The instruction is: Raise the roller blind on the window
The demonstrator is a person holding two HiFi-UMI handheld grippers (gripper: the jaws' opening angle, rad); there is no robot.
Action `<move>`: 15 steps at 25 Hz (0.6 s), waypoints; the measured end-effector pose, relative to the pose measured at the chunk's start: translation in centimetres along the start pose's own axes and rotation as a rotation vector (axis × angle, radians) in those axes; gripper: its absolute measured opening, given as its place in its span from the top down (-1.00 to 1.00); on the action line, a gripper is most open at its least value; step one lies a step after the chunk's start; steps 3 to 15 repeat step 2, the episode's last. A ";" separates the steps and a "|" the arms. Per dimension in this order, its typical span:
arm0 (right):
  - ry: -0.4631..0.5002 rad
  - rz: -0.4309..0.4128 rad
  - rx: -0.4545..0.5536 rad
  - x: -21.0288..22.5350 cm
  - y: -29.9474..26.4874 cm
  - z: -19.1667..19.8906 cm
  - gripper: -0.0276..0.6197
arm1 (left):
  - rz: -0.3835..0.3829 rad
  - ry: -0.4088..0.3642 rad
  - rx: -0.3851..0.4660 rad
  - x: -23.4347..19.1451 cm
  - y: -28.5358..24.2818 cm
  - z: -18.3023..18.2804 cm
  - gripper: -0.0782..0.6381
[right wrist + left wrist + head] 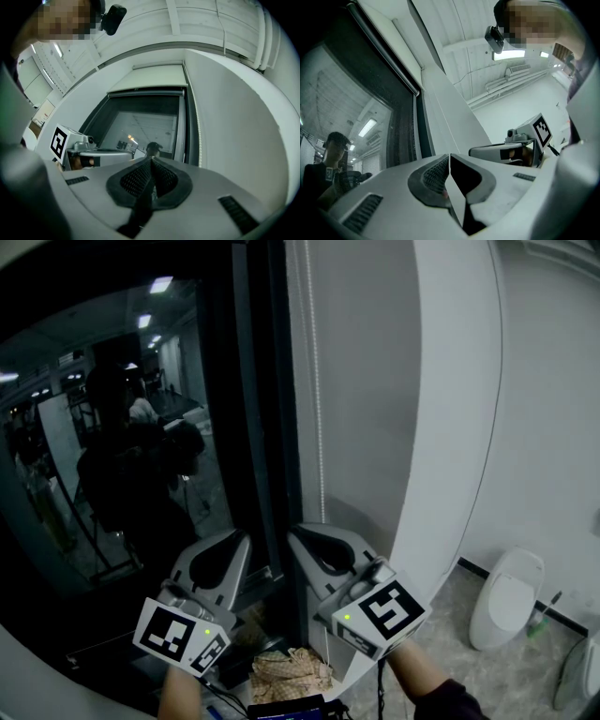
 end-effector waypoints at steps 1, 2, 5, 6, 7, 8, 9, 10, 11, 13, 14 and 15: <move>-0.002 0.000 0.001 0.0 -0.1 0.0 0.89 | -0.001 0.000 0.000 -0.1 0.0 0.0 0.73; -0.004 0.000 0.003 0.0 -0.1 -0.1 0.89 | -0.001 0.000 -0.001 -0.2 0.0 0.0 0.73; -0.004 0.000 0.003 0.0 -0.1 -0.1 0.89 | -0.001 0.000 -0.001 -0.2 0.0 0.0 0.73; -0.004 0.000 0.003 0.0 -0.1 -0.1 0.89 | -0.001 0.000 -0.001 -0.2 0.0 0.0 0.73; -0.004 0.000 0.003 0.0 -0.1 -0.1 0.89 | -0.001 0.000 -0.001 -0.2 0.0 0.0 0.73; -0.004 0.000 0.003 0.0 -0.1 -0.1 0.89 | -0.001 0.000 -0.001 -0.2 0.0 0.0 0.73; -0.004 0.000 0.003 0.0 -0.1 -0.1 0.89 | -0.001 0.000 -0.001 -0.2 0.0 0.0 0.73; -0.004 0.000 0.003 0.0 -0.1 -0.1 0.89 | -0.001 0.000 -0.001 -0.2 0.0 0.0 0.73; -0.004 0.000 0.003 0.0 -0.1 -0.1 0.89 | -0.001 0.000 -0.001 -0.2 0.0 0.0 0.73; -0.004 0.000 0.003 0.0 -0.1 -0.1 0.89 | -0.001 0.000 -0.001 -0.2 0.0 0.0 0.73; -0.004 0.000 0.003 0.0 -0.1 -0.1 0.89 | -0.001 0.000 -0.001 -0.2 0.0 0.0 0.73; -0.004 0.000 0.003 0.0 -0.1 -0.1 0.89 | -0.001 0.000 -0.001 -0.2 0.0 0.0 0.73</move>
Point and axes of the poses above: the fingertips, and each gripper's own axes: y backward along the fingers, x to its right, z out of its underside, the point moved 2 cm from there along y, backward along the fingers, and after that the axes turned 4 degrees about x, right-handed, at the moved point
